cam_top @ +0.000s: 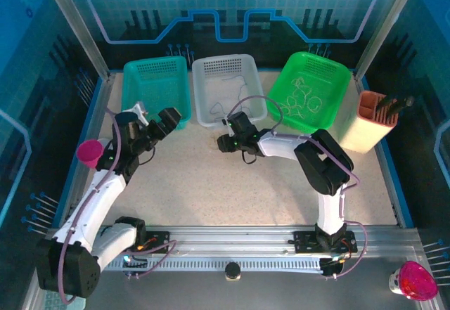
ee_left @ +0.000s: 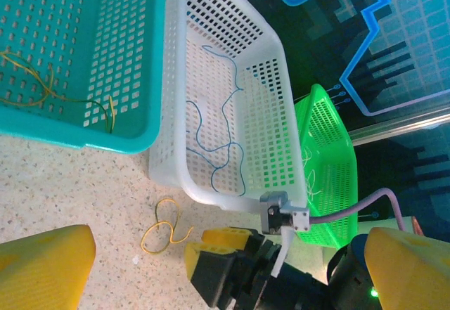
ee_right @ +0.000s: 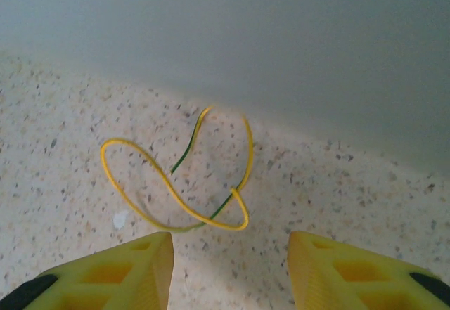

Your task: Untangle the cables

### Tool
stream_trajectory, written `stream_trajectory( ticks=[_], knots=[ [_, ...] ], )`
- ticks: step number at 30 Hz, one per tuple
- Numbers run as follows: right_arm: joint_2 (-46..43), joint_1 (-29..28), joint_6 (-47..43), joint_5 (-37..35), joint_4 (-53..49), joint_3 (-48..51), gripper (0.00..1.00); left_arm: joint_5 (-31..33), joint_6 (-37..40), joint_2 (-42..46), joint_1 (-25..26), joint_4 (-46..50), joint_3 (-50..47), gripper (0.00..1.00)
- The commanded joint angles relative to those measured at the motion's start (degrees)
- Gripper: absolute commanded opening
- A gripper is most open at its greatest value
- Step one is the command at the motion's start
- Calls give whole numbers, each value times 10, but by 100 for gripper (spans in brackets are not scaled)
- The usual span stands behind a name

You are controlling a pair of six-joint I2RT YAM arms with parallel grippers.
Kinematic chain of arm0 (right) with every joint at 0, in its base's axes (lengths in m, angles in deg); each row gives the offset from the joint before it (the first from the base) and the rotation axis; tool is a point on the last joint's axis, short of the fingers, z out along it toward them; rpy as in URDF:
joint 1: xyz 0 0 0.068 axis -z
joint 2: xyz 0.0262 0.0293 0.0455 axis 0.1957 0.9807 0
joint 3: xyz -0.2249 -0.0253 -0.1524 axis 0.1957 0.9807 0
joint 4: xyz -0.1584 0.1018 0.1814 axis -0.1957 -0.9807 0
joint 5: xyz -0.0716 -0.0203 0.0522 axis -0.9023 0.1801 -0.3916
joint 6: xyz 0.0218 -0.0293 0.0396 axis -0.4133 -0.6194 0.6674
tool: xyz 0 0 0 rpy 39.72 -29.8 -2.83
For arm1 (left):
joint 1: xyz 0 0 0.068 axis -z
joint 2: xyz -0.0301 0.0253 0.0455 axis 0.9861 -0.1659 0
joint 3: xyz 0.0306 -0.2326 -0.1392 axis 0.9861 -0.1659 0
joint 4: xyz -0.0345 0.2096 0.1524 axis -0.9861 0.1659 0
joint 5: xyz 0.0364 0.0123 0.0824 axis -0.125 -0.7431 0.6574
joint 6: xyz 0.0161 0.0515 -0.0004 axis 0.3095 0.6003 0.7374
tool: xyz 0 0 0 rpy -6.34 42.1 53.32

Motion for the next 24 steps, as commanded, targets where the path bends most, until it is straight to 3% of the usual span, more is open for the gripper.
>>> stream_trajectory(
  ticks=[1,8,15,24],
  knots=[
    [20,3,26,-23,25,-18,46,13,-7,4,9,-4,-7,99],
    [41,3,33,-30,35,-22,33,19,-8,0,19,-7,-7,99],
    [21,4,25,-30,45,13,0,23,-8,5,23,-6,-5,99],
    [-55,4,15,-21,52,58,0,27,-5,10,25,-3,-2,99]
  ],
)
